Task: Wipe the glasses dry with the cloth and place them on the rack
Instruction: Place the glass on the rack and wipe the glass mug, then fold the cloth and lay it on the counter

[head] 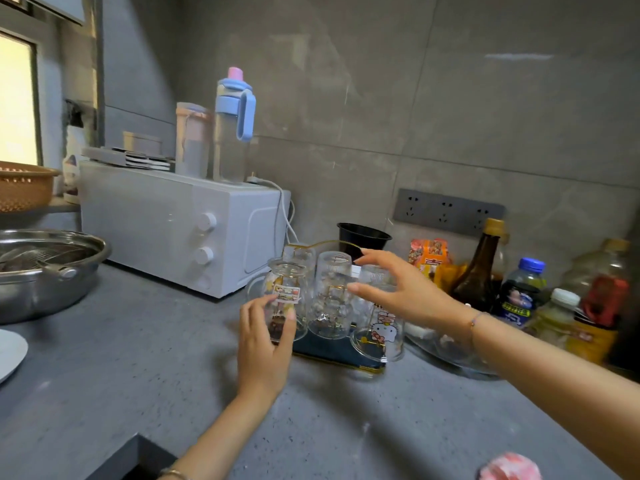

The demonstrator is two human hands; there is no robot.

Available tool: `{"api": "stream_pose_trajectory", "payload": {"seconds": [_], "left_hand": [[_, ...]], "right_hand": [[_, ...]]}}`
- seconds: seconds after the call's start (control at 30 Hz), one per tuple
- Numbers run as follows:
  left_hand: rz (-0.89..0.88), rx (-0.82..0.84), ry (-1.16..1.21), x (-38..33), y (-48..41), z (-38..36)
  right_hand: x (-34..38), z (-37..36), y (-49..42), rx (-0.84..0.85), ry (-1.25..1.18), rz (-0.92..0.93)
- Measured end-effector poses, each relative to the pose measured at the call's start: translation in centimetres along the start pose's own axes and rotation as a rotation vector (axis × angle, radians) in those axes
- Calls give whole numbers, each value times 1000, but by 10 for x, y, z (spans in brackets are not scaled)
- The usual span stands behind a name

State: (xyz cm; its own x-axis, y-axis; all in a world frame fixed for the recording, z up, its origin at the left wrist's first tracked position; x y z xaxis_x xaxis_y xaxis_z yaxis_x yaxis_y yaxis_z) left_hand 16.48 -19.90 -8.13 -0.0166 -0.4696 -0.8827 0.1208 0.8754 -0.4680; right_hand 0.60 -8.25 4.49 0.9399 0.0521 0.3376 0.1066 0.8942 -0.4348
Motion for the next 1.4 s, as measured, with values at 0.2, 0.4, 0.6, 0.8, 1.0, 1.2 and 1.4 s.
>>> {"api": "stream_pose_trajectory", "payload": {"seconds": [0.2,0.4,0.6,0.8,1.0,1.2,1.4], "left_hand": [[6,310,-124,-23,49,-60],[-73,694,-216,-50,136,-128],[-79,995,-307,-62,197,-182],[-129,1053,-323,-82,216,-198],[-26,1066,-8,-128,206,-196],[58,1092,175,-166,194,-187],[77,1043,149,-184,190,-178]], "right_hand": [[-40,34,94,12,14,-120],[-86,37,211,35,-34,-310],[-125,15,283,-27,-89,-480],[-128,7,298,-82,-152,-487],[-105,60,281,-374,-581,-424],[-85,95,267,-302,-625,-402],[-81,98,267,-297,-657,-421]]}}
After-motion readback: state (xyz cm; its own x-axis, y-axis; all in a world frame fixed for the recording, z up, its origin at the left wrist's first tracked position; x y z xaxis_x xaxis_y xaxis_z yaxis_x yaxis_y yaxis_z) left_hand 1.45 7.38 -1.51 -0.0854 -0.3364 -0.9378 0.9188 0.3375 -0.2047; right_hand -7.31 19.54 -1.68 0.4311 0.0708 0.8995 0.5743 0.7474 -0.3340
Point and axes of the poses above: each hand's wrist, its own y-axis away from the middle knuckle, its own z-axis out of the back of the hand, x = y × z, the point moved 9 cm from there along -y, towards the middle knuckle, and after that the axes turned 9 degrees about z, right-handed, at the moved point
